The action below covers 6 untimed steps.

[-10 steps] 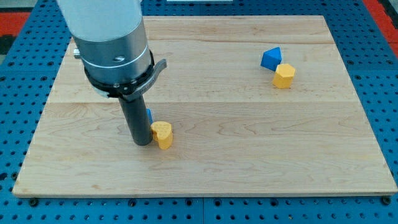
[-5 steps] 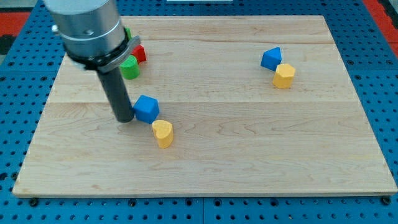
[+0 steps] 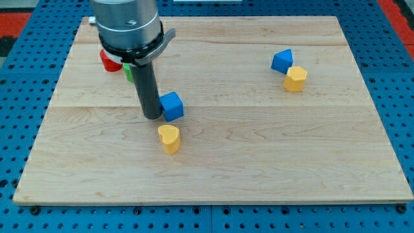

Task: Slide the blue cube to the center

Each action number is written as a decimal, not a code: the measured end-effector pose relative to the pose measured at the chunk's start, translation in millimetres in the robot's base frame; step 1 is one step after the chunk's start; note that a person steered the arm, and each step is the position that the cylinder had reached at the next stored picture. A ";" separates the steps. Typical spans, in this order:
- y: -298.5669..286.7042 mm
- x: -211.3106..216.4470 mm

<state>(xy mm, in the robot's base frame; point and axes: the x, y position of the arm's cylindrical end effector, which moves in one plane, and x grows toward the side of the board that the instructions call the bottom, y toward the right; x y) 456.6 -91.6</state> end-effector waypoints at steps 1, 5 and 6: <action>15.3 -20.1; 92.1 -24.6; 94.0 -16.9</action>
